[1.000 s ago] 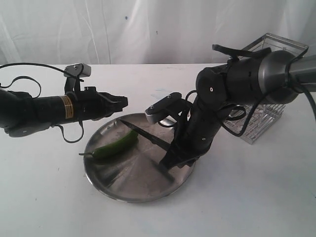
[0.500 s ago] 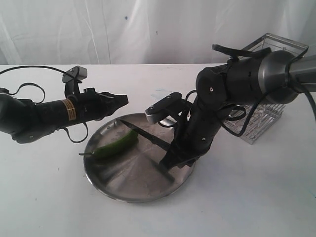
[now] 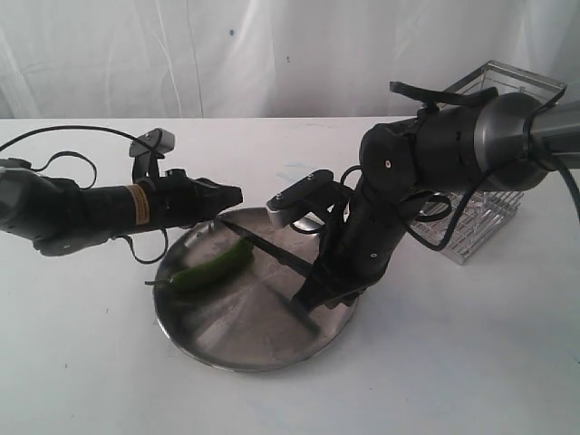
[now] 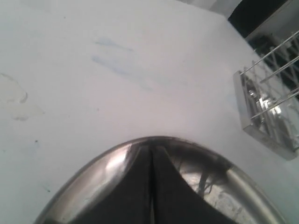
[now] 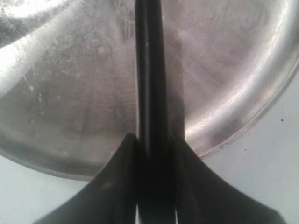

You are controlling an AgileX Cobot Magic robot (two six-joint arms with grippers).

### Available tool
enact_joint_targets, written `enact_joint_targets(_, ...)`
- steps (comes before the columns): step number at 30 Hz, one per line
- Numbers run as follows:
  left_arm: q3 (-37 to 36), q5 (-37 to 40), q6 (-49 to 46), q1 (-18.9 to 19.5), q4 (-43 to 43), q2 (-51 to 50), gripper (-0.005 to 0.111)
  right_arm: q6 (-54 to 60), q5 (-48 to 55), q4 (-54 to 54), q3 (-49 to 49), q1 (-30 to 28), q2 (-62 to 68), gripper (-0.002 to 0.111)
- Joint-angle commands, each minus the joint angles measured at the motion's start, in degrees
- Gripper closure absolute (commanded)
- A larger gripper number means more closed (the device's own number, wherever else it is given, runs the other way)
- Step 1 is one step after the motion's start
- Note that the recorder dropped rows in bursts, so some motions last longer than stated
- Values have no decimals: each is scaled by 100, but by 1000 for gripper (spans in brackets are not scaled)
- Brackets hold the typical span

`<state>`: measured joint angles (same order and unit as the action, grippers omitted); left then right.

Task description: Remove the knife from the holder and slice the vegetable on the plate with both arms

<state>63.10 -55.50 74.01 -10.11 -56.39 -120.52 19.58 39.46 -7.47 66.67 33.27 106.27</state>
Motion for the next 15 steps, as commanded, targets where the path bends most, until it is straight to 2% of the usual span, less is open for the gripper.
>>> enact_joint_targets(1, 25, 528, -58, -151, -262, -10, 107, -20, 27, -17, 3, 0, -11, 108)
enact_joint_targets(5, 25, 827, -7, -227, -468, -10, 107, -31, 27, -17, 3, 0, -11, 108)
enact_joint_targets(11, 25, 1949, 1060, -265, -890, -10, 107, -30, 27, -17, 3, 0, -11, 108)
enact_joint_targets(15, 25, 2117, 1172, -265, -1068, -10, 107, -68, 15, -17, 3, 0, -7, 108)
